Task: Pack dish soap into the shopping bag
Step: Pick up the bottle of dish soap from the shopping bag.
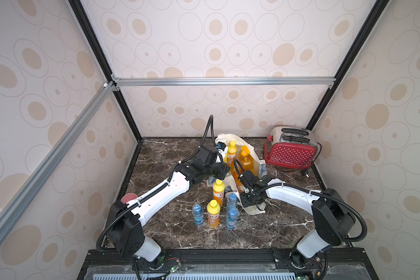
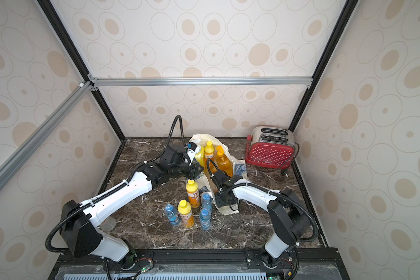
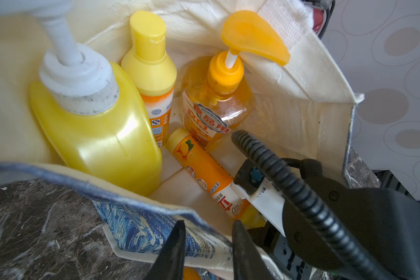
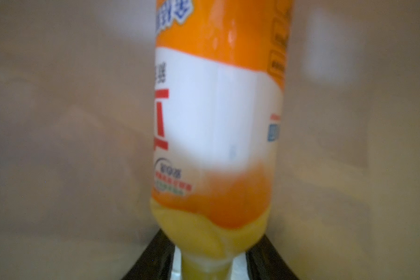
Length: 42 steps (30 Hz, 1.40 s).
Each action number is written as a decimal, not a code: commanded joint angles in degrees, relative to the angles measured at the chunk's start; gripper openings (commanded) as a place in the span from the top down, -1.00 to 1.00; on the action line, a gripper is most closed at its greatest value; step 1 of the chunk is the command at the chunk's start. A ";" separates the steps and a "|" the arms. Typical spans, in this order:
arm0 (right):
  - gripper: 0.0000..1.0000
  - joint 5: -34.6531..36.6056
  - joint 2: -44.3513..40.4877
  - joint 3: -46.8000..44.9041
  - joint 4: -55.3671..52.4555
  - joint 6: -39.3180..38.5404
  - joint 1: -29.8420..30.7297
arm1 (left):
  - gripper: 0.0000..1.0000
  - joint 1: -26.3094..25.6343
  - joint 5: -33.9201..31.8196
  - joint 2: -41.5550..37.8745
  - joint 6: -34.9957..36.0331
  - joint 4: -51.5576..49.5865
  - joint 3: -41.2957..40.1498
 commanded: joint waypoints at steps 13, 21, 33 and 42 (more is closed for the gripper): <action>0.86 2.86 -5.46 8.84 -11.15 -3.89 -1.13 | 0.36 -0.36 -1.54 -1.56 0.76 -1.34 1.17; 0.97 6.08 -3.05 24.03 -15.67 -9.56 -2.75 | 0.28 -0.30 -1.86 -2.42 0.68 -0.98 0.48; 1.00 3.81 14.09 45.97 -15.96 -15.73 -5.17 | 0.26 -0.30 -4.02 -3.95 1.34 -1.77 -1.23; 1.00 1.49 19.23 56.91 -15.74 -15.92 -4.99 | -0.01 -0.31 -5.65 -2.57 1.58 -2.42 -0.41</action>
